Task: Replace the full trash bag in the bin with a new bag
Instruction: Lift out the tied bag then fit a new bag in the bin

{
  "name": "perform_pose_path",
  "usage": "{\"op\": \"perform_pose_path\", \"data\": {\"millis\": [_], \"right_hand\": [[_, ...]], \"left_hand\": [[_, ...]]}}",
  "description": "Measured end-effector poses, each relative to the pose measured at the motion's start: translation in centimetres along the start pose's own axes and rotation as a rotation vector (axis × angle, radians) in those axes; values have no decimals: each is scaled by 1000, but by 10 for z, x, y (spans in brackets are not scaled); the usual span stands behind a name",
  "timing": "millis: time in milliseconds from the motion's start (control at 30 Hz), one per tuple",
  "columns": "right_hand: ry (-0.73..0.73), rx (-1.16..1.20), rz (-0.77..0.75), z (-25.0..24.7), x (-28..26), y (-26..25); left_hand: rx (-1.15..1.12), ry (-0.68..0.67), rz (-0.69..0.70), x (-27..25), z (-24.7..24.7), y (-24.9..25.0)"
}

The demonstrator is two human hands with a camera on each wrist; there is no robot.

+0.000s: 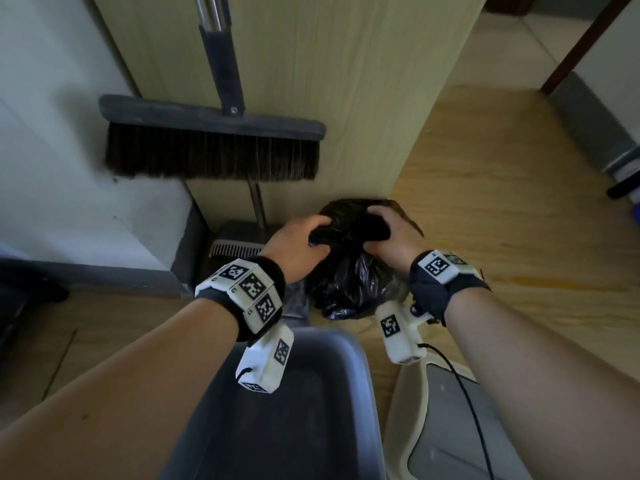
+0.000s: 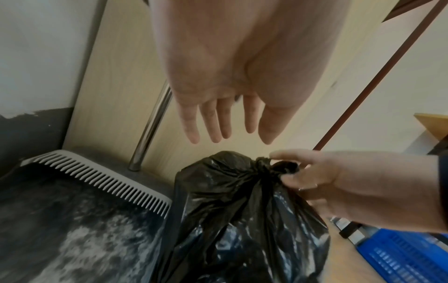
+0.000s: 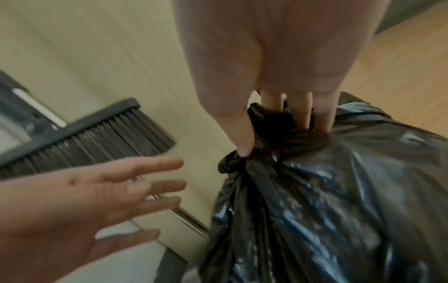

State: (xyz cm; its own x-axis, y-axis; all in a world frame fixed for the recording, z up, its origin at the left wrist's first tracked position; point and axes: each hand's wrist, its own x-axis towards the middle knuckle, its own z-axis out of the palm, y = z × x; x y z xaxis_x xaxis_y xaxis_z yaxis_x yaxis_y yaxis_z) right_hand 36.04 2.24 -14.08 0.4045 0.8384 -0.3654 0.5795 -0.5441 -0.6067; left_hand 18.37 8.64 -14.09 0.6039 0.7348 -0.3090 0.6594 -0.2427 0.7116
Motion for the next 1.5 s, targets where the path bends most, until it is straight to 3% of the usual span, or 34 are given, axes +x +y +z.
{"op": "perform_pose_path", "data": {"millis": [100, 167, 367, 567, 867, 1100, 1500], "right_hand": [[-275, -169, 82, 18, 0, 14], [-329, -204, 119, 23, 0, 22], [-130, -274, 97, 2, 0, 21], [93, -383, 88, -20, -17, -17], [69, -331, -192, -10, -80, -94], [4, -306, -374, 45, -142, -169], [-234, -362, -532, 188, -201, -289]], "left_hand": [[33, -34, -28, 0, 7, -5], [62, -58, -40, -1, 9, -7], [99, -49, -54, -5, 7, -8], [75, -8, -43, -19, -6, 5], [149, 117, -57, -86, -61, 13], [231, 288, -153, -174, -116, -17], [89, 454, -416, -300, -190, -151]]}}
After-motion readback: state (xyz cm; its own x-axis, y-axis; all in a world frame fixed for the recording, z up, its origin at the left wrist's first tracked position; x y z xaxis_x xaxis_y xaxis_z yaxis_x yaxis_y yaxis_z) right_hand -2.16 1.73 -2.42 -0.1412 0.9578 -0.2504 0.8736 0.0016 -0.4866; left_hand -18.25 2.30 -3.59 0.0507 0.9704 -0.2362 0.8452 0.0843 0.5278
